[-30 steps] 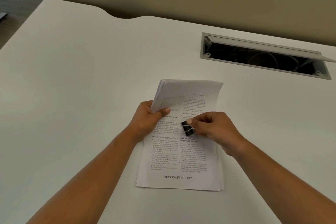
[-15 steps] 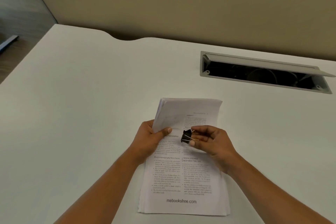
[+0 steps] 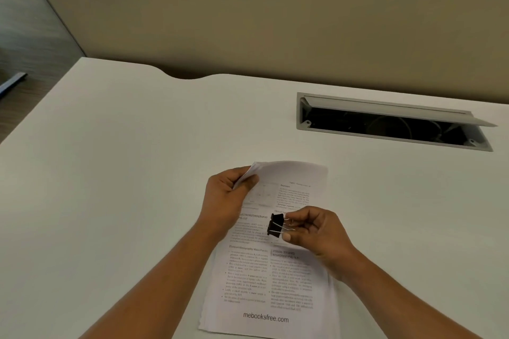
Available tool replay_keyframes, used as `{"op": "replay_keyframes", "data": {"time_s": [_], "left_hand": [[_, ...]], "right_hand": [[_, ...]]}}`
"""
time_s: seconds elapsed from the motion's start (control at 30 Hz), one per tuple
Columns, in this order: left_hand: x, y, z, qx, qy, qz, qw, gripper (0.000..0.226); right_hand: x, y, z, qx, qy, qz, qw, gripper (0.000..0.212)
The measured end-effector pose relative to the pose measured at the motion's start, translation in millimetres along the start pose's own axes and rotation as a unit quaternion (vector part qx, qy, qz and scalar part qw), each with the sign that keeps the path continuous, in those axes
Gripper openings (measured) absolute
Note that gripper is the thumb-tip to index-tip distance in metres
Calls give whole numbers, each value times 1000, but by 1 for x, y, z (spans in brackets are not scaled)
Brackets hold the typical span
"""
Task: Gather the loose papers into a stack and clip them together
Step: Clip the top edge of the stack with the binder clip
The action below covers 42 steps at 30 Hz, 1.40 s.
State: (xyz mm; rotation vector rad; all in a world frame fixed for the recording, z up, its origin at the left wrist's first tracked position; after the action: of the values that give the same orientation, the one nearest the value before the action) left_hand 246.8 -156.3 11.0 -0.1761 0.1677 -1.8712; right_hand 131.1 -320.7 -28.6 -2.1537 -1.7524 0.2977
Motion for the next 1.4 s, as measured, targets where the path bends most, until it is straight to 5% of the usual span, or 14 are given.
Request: {"op": "replay_keyframes", "data": {"time_s": [0.2, 0.4, 0.67, 1.03, 1.4], "left_hand": [[-5, -5, 9, 33, 12, 7, 999, 29], [-5, -8, 13, 40, 15, 3, 999, 36], [-2, -11, 17, 36, 27, -6, 999, 37], [1, -11, 23, 43, 57, -9, 997, 46], [-3, -13, 19, 46, 50, 4, 998, 31]], "right_hand": [[-10, 4, -56, -82, -200, 44, 975, 31], [-1, 3, -162, -271, -454, 52, 847, 25], [25, 21, -186, -317, -584, 2, 747, 19], [43, 36, -187, -295, -612, -41, 732, 22], [34, 35, -170, -212, -571, -78, 789, 57]]}}
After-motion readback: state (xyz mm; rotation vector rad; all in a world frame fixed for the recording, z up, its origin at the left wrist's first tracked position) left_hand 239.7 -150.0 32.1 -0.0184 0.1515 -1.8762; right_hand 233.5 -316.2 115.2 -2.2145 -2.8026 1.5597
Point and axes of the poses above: each hand's wrist, its own y-axis towards the middle knuckle, its own x-axis out of the palm, z = x × y, the point moved 10 cm from there along y, towards the middle knuckle, and after that the axes turned 3 degrees about -y, right-handed, at the moved point
